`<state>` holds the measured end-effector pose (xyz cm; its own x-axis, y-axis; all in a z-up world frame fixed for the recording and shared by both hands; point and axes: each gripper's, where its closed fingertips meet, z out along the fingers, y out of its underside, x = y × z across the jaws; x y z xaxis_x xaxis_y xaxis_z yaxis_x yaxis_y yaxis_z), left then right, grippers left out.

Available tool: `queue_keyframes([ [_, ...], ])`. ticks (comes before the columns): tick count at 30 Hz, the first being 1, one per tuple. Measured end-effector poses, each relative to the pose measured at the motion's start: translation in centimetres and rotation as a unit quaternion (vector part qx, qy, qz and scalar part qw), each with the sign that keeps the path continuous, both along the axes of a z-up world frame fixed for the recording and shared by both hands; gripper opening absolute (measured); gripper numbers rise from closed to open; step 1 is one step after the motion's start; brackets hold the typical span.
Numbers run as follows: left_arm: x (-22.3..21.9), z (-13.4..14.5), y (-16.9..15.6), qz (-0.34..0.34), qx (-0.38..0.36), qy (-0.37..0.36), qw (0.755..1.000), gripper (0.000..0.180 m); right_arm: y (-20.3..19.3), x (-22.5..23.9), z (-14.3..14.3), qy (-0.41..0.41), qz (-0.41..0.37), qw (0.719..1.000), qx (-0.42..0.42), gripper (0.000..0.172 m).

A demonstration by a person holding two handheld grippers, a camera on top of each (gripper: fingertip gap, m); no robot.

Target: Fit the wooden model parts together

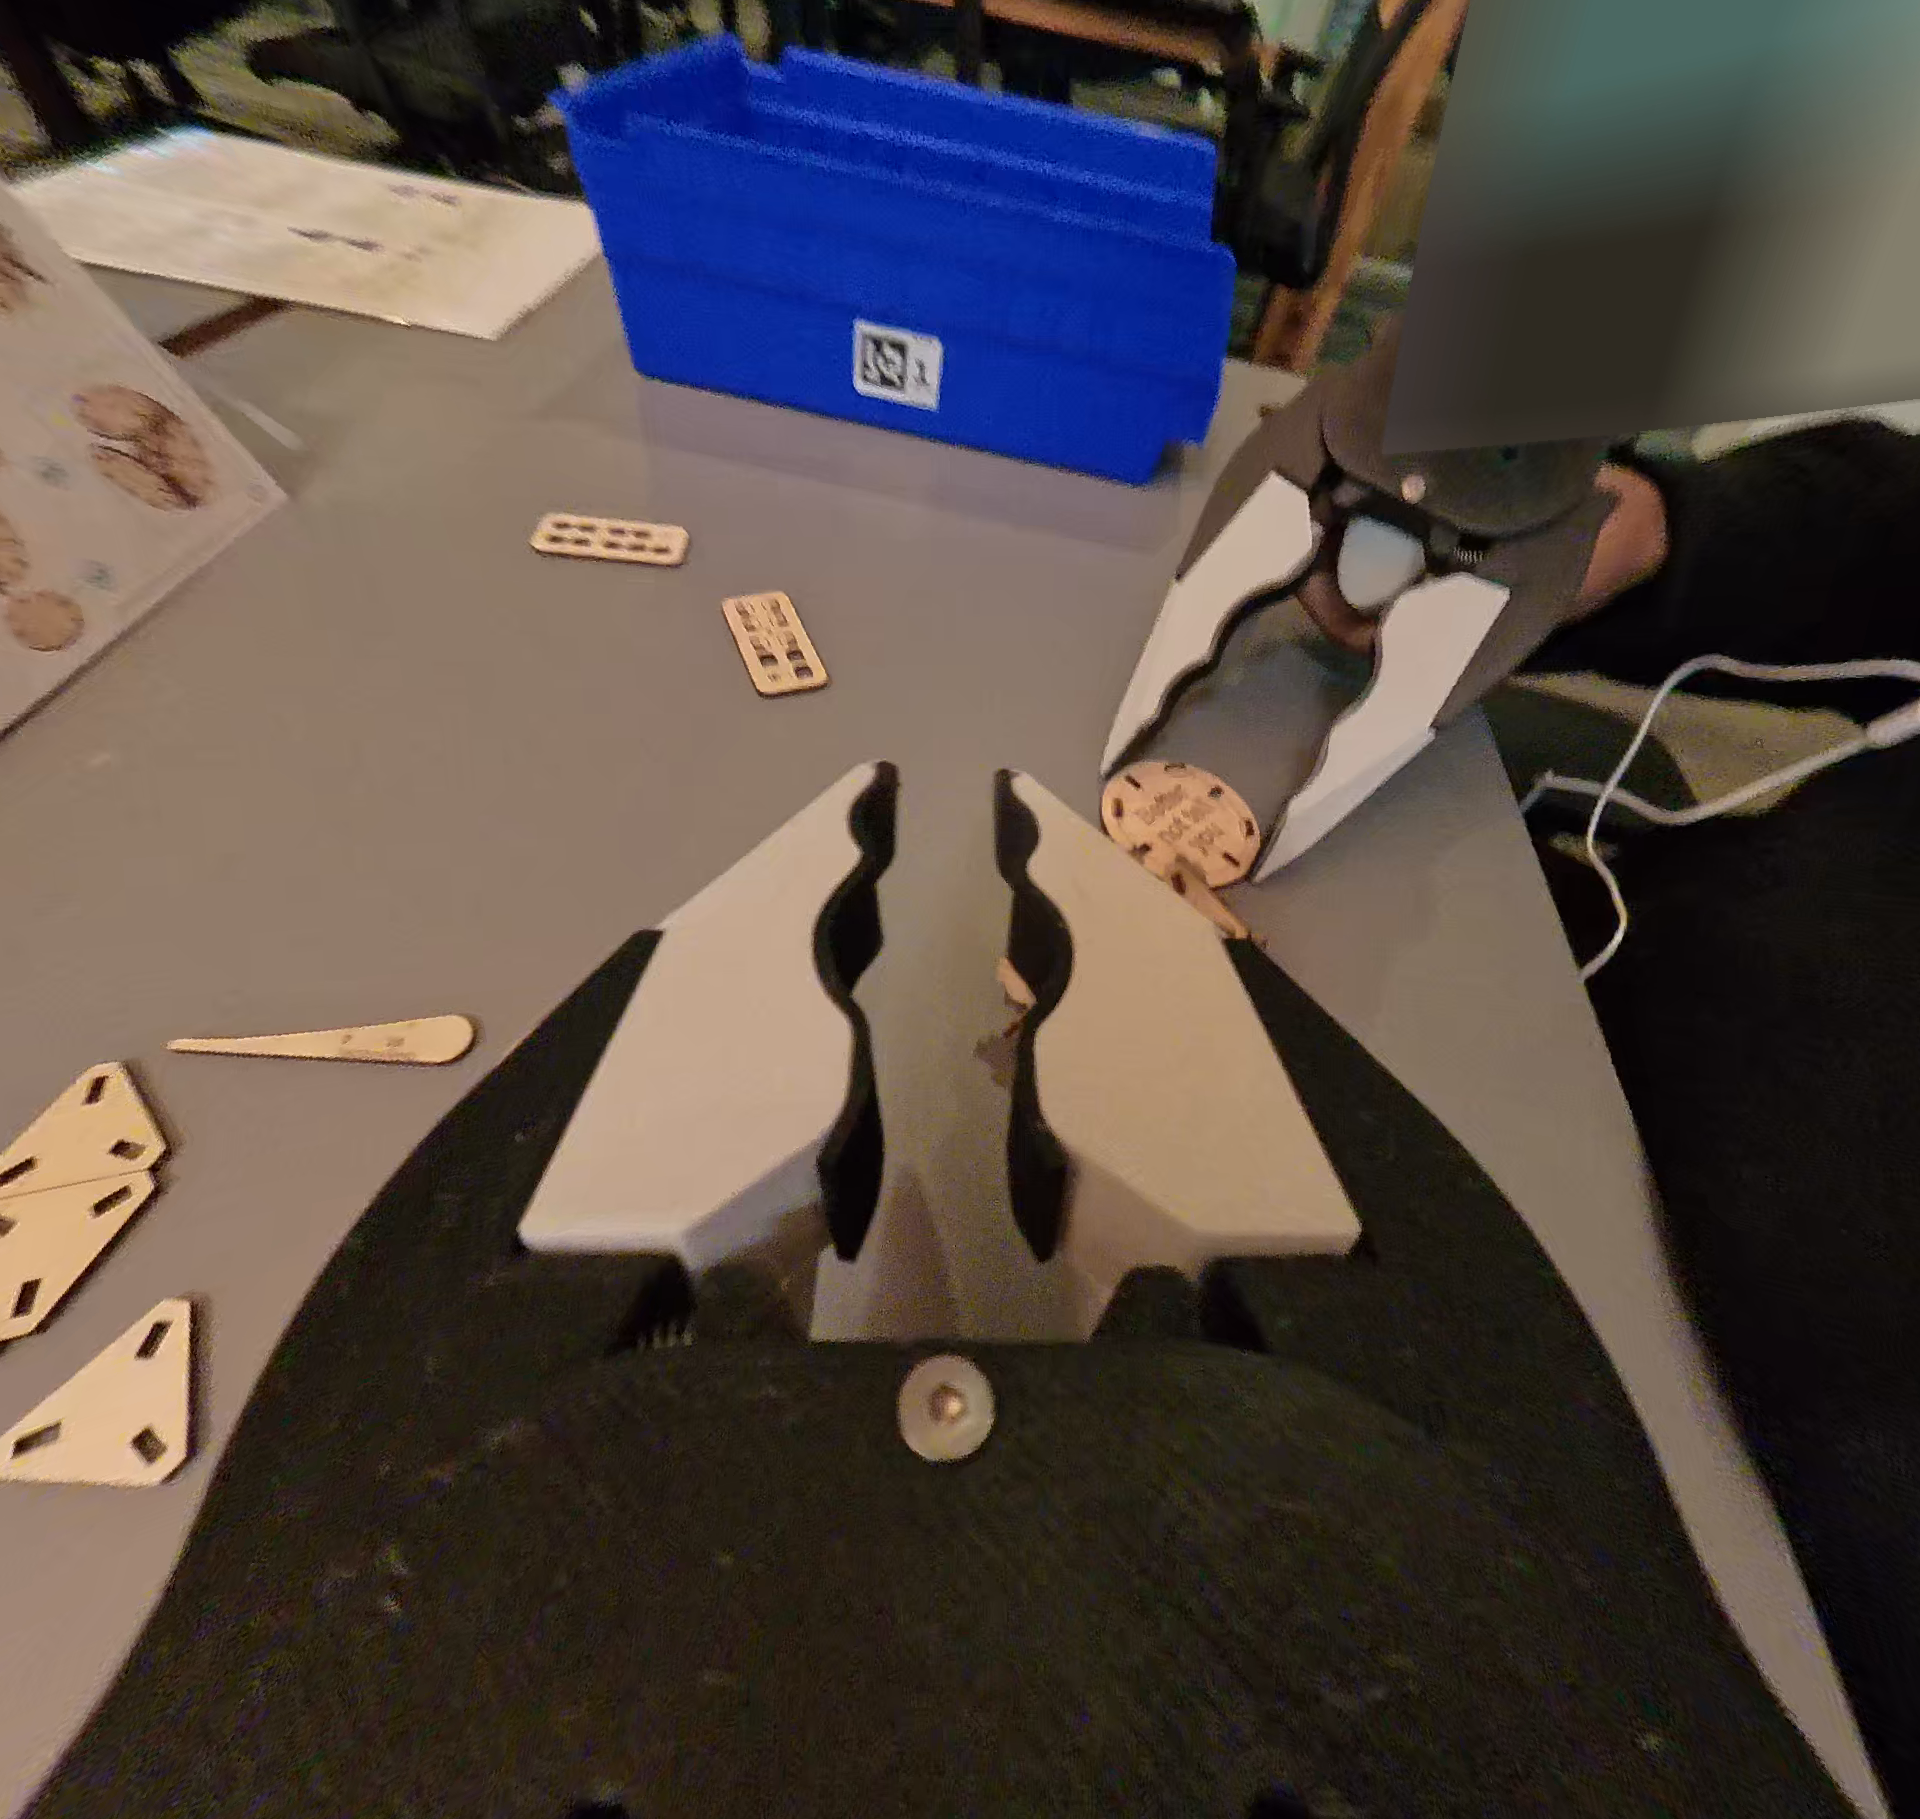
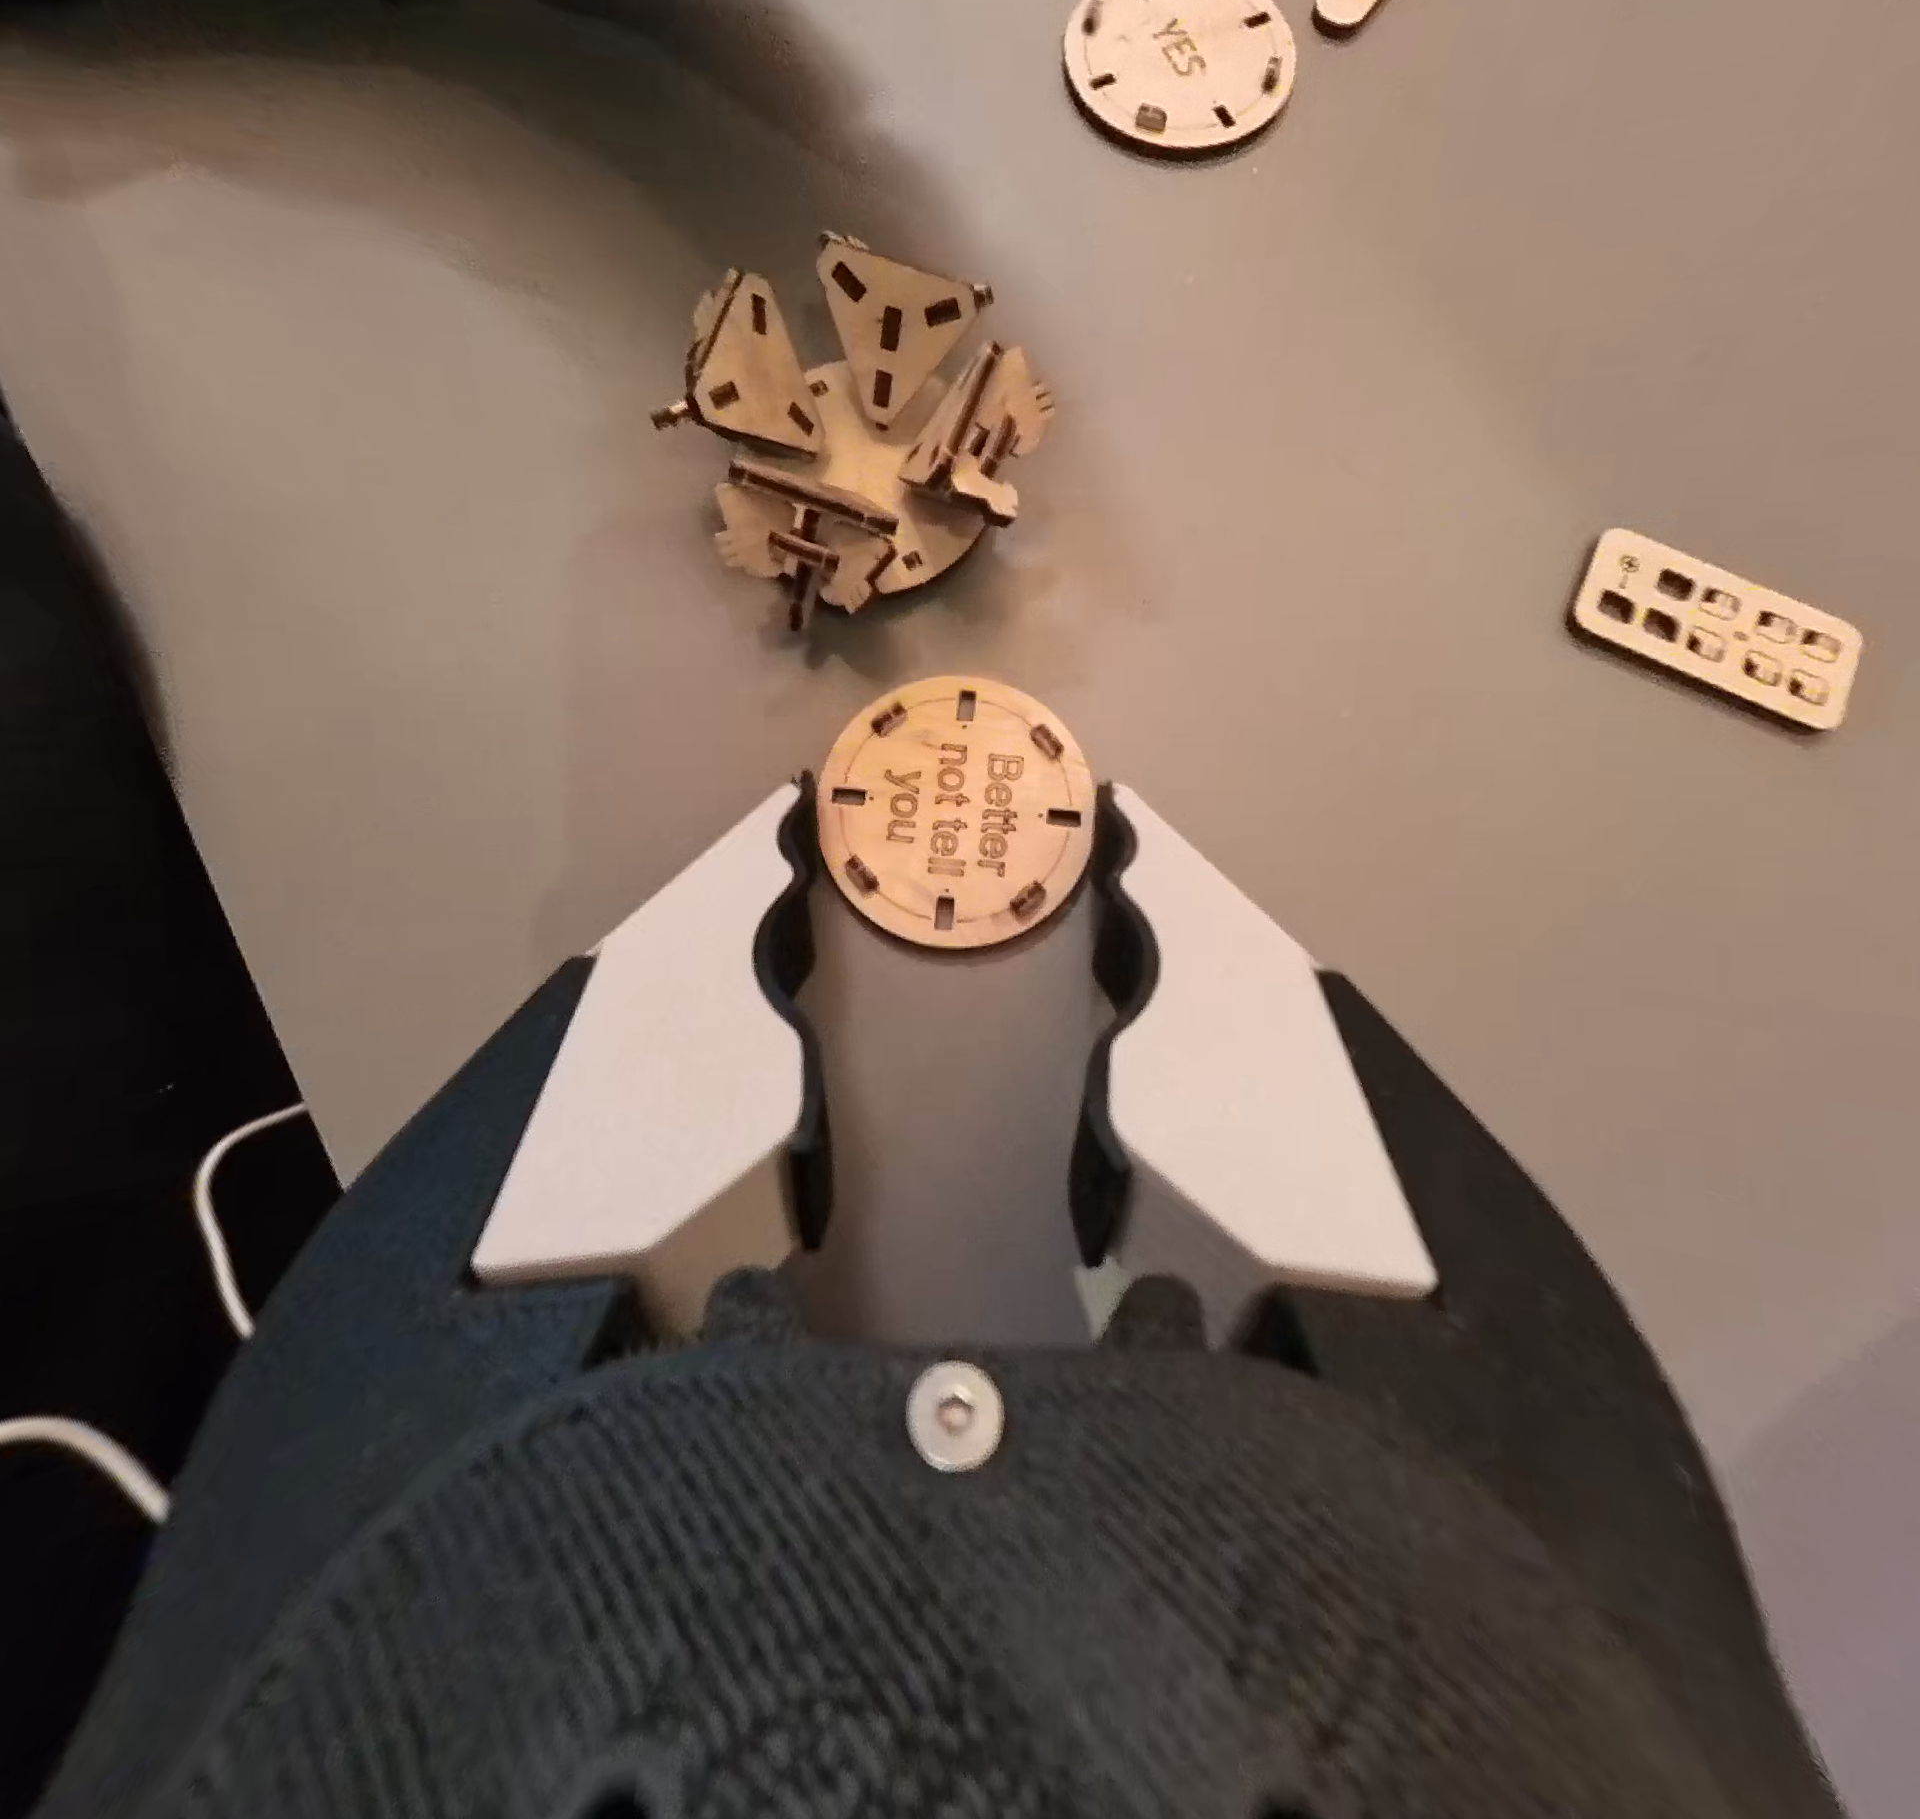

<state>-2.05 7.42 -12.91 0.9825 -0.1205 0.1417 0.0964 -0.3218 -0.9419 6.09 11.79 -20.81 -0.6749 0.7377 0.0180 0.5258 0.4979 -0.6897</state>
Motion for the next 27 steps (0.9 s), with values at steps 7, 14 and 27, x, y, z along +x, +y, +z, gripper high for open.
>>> queue_keyframes([
  [7,5.1,1.9,-1.1,0.004,-0.008,-0.134,0.991,0.033,-1.2,-0.2,5.5,0.154,0.008,0.987,-0.031,0.052],
  [14,10.0,1.3,-1.8,-0.029,-0.002,-0.291,0.956,0.038,-5.5,0.2,8.2,0.231,0.083,0.969,-0.04,0.052],
  [27,10.5,-1.2,-4.4,0.005,-0.024,-0.292,0.956,0.0,-8.6,1.2,7.8,0.14,0.095,0.965,-0.199,0.065],
])
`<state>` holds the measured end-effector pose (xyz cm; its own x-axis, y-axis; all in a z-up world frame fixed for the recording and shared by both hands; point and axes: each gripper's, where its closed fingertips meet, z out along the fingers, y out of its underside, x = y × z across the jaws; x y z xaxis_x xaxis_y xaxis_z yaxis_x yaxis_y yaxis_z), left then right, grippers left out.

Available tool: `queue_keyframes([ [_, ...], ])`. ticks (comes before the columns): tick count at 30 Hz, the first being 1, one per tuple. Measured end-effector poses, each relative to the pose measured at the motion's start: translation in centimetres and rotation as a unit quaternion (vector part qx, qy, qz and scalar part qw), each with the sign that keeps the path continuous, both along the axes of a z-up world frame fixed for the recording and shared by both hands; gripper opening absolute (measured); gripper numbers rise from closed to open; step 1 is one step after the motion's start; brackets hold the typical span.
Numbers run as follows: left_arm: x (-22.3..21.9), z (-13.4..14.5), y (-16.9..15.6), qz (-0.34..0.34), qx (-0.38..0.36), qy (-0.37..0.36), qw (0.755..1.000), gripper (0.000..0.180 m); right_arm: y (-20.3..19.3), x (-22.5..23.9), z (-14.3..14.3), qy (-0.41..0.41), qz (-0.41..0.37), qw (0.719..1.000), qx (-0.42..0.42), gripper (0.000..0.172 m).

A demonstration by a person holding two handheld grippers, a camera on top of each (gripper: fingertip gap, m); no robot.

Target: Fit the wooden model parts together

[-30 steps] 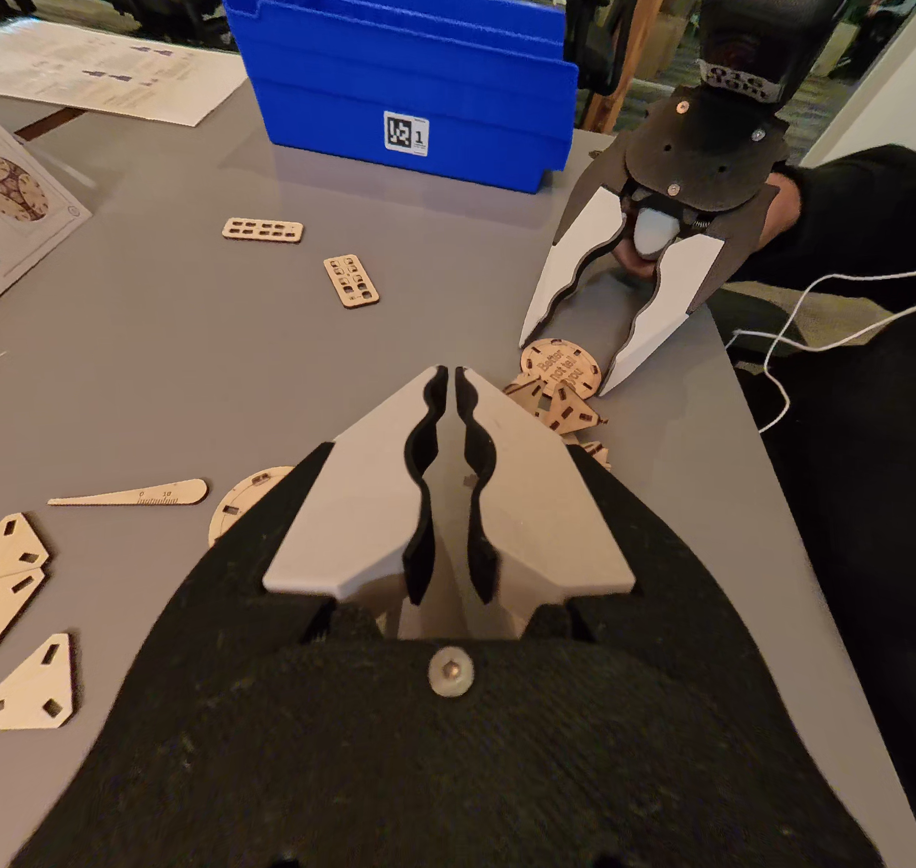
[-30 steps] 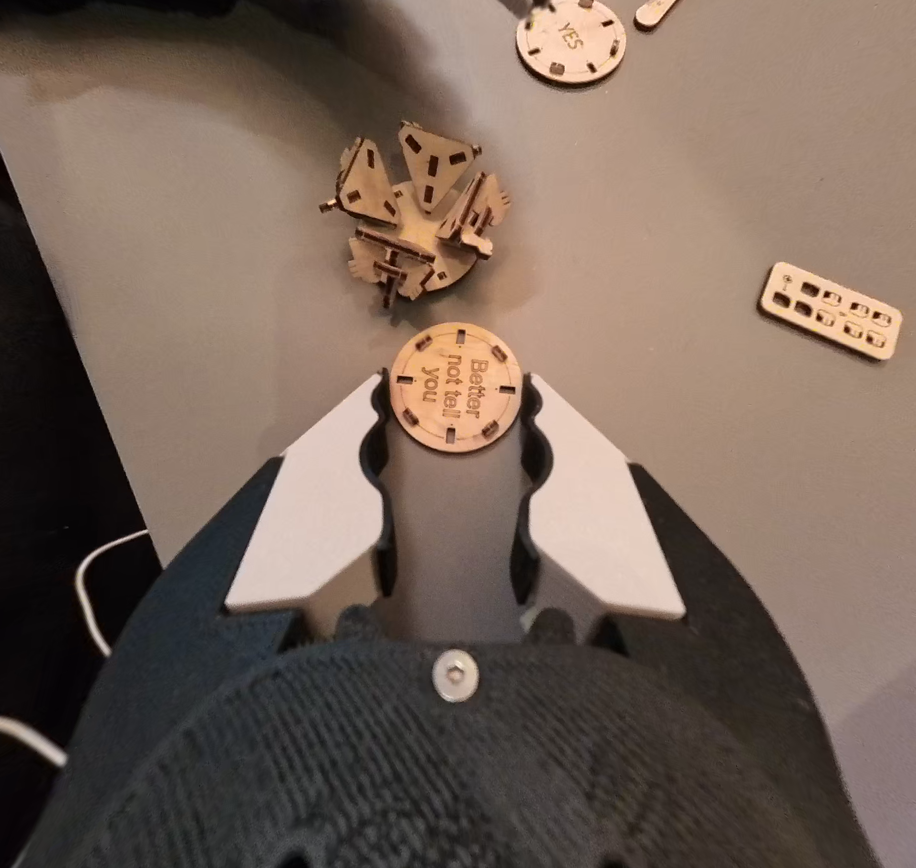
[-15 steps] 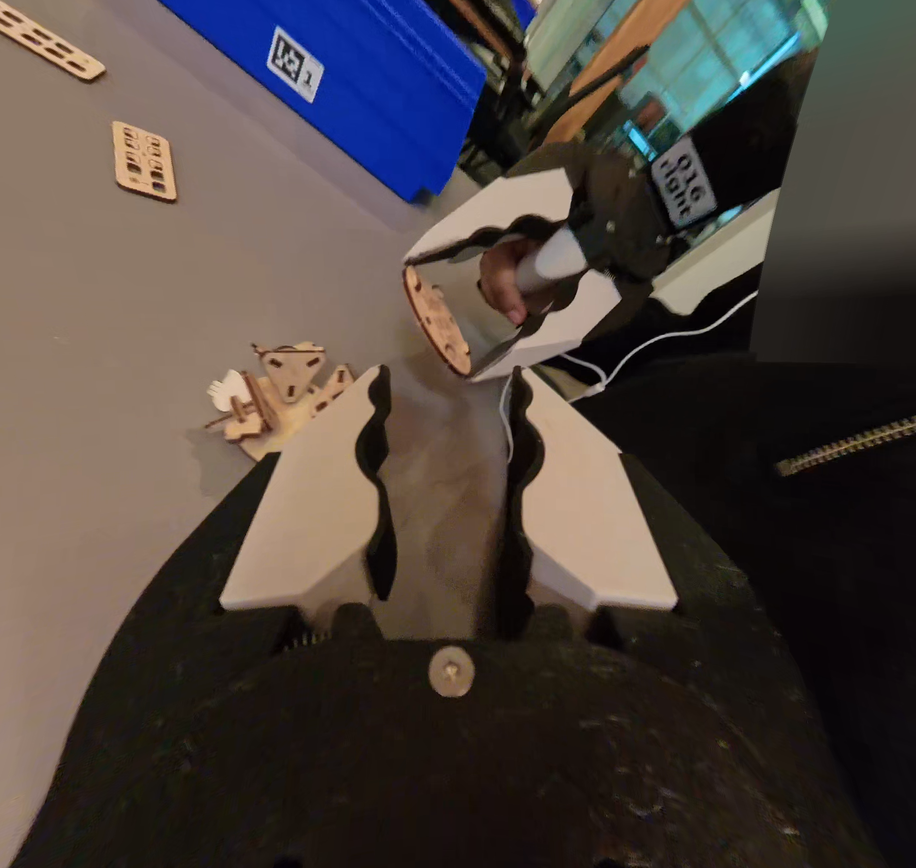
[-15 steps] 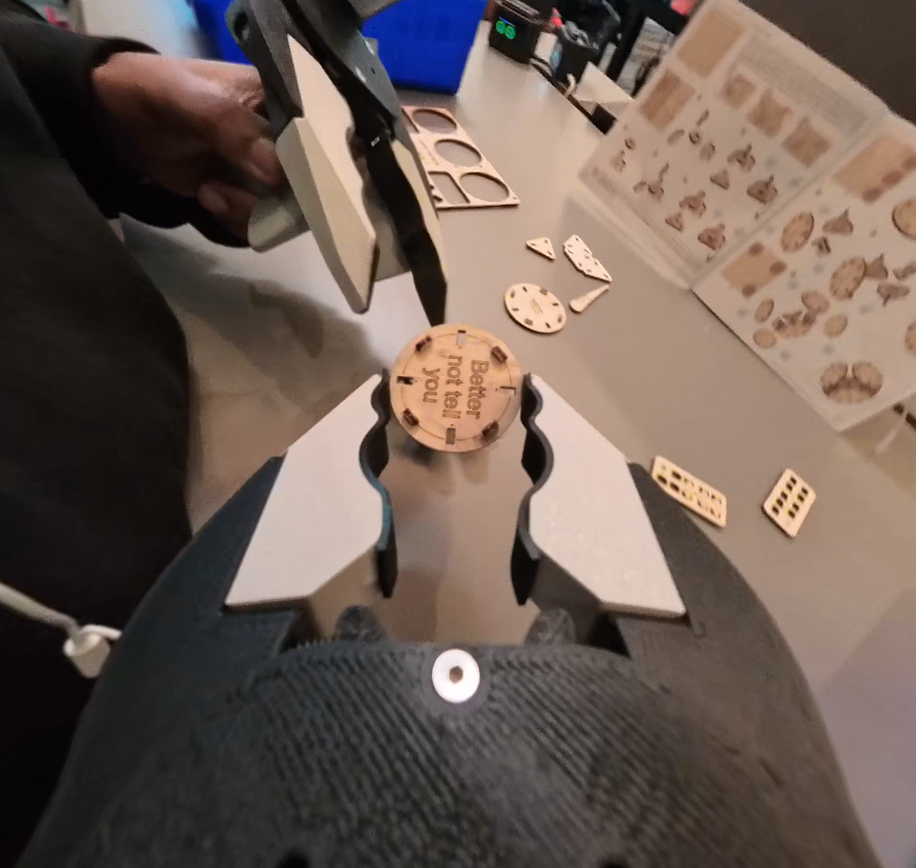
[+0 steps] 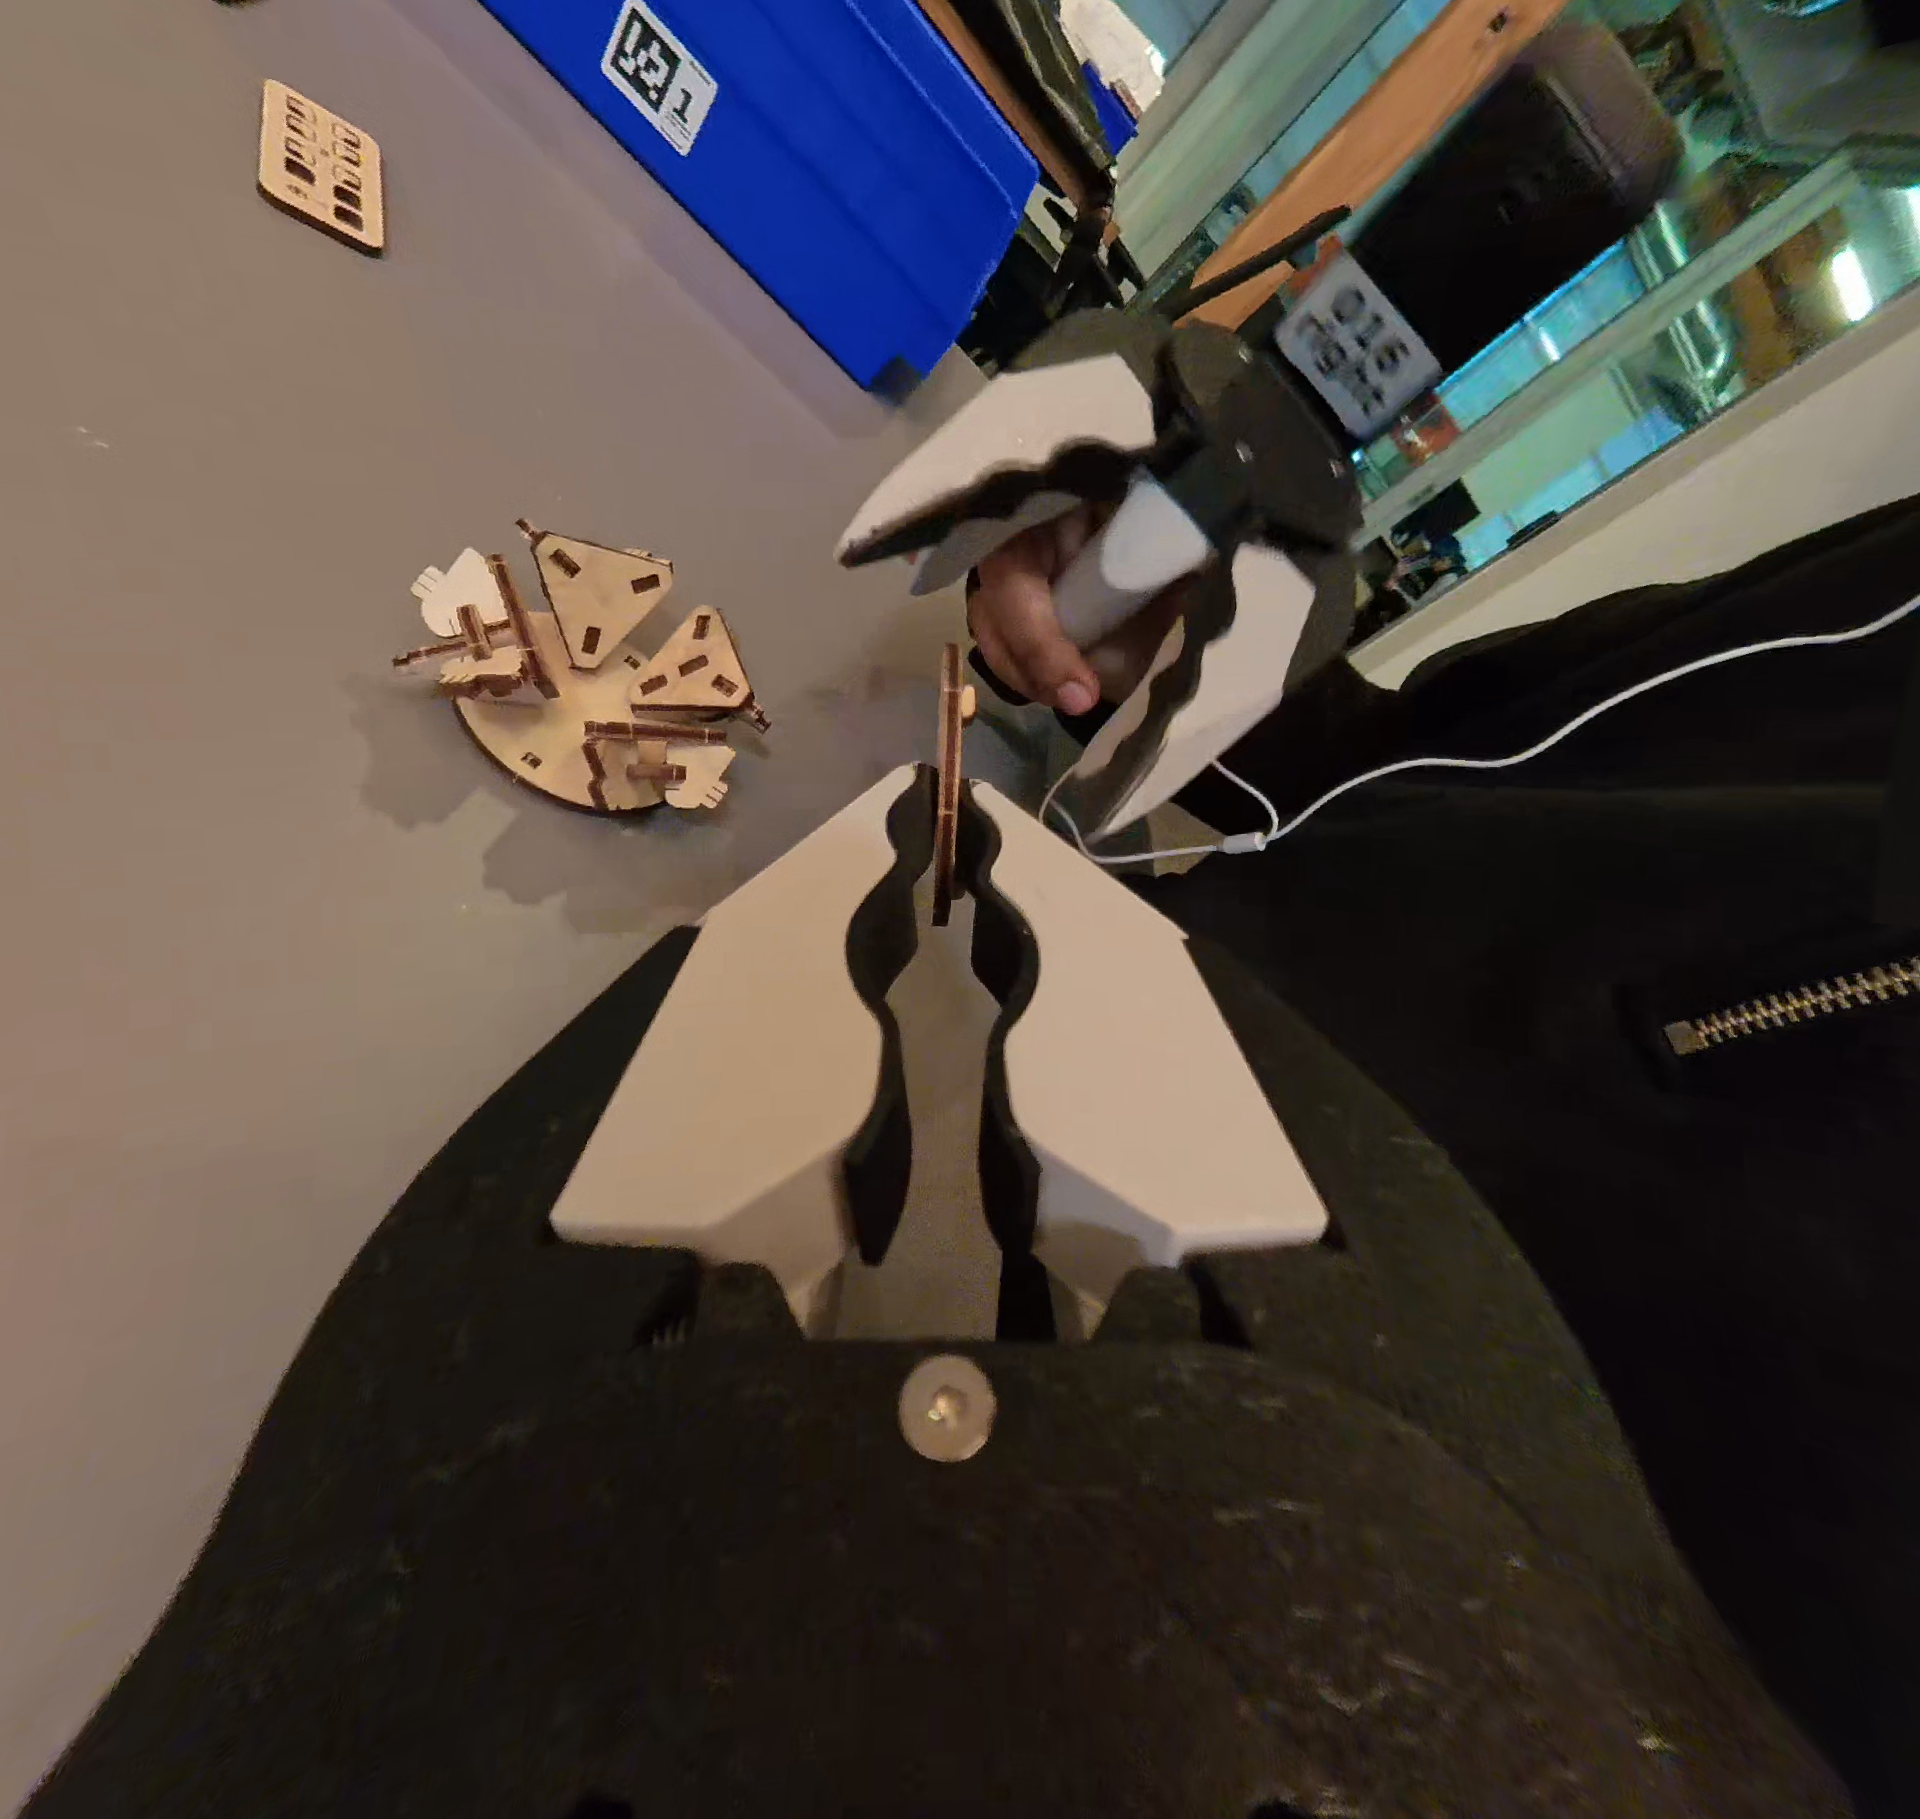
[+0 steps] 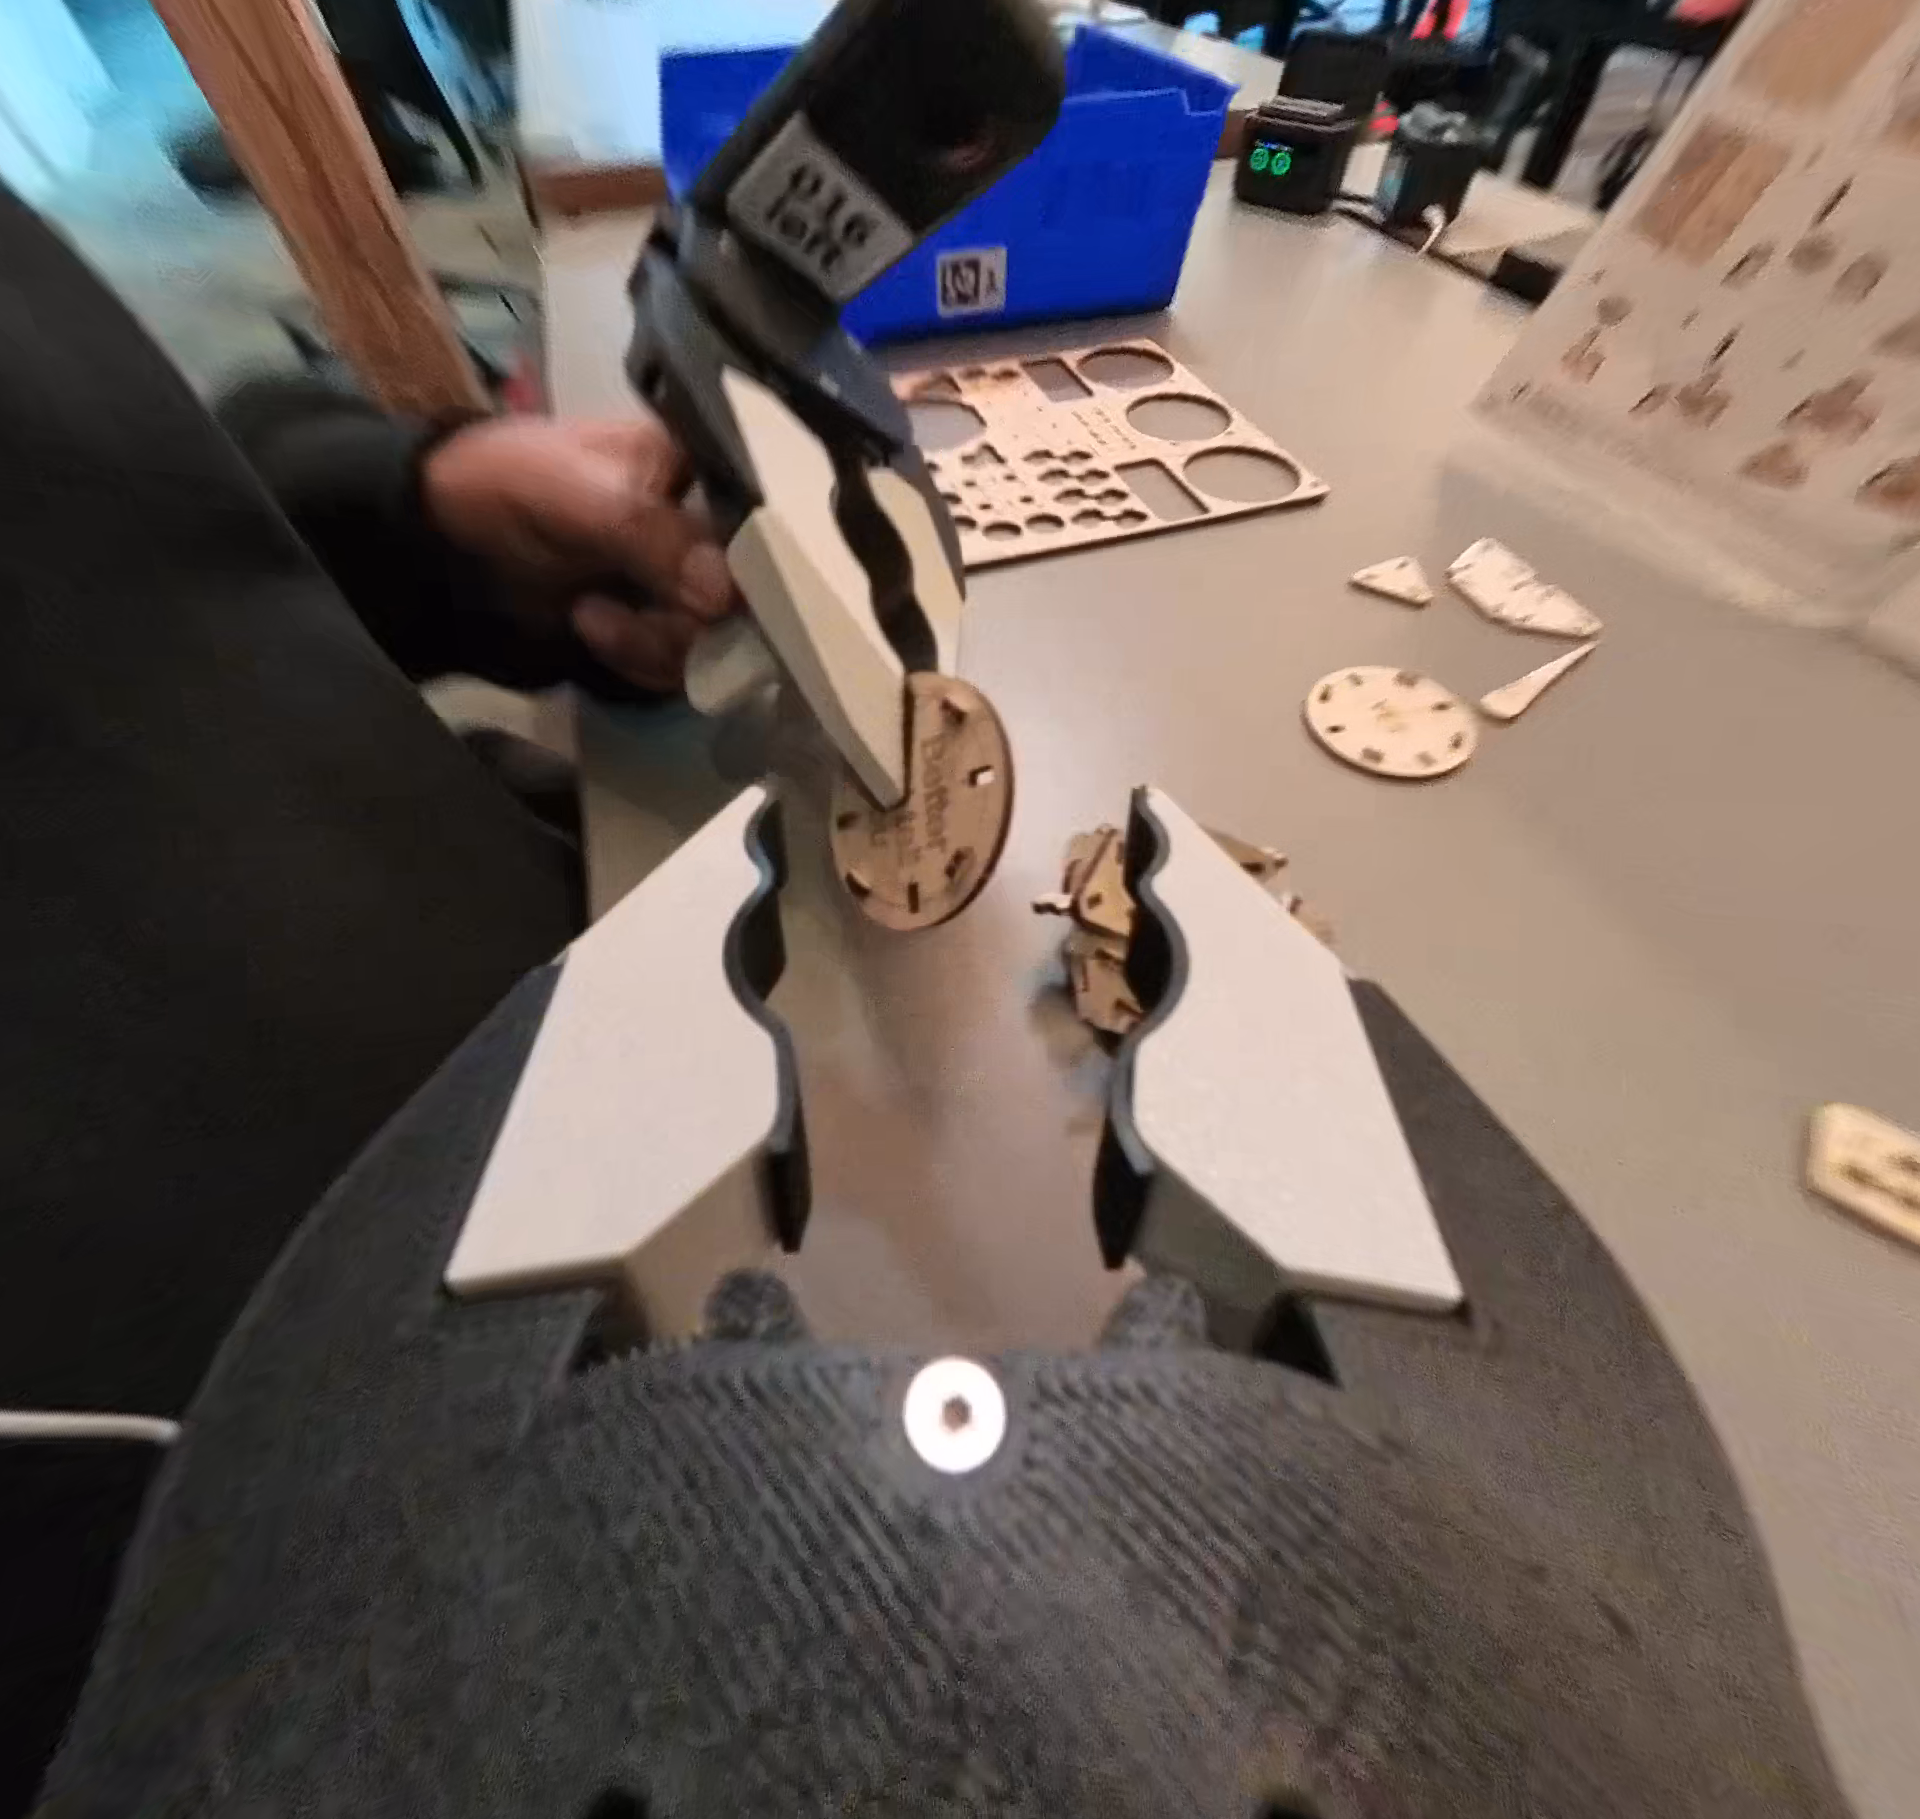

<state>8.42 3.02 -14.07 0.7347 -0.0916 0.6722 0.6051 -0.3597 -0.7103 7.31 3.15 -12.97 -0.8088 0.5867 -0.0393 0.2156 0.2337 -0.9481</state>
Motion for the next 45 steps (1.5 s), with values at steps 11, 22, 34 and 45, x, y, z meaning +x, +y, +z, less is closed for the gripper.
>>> queue_keyframes([
  [11,0.1,2.4,0.5,-0.015,0.1,-0.098,0.99,0.0,0.2,1.0,1.0,-0.141,0.062,0.973,-0.172,0.003],
  [22,0.2,0.0,-0.3,-0.026,0.029,0.052,0.998,0.01,0.8,1.0,-0.1,-0.095,0.055,0.988,-0.109,0.002],
  [34,-1.3,-1.2,-0.2,-0.015,-0.006,0.09,0.996,0.026,1.9,0.4,-1.9,-0.136,0.043,0.987,-0.071,0.002],
  [45,-1.4,0.7,-0.3,-0.007,0.059,0.085,0.995,0.022,2.2,0.3,-2.2,-0.155,0.039,0.984,-0.079,0.003],
])
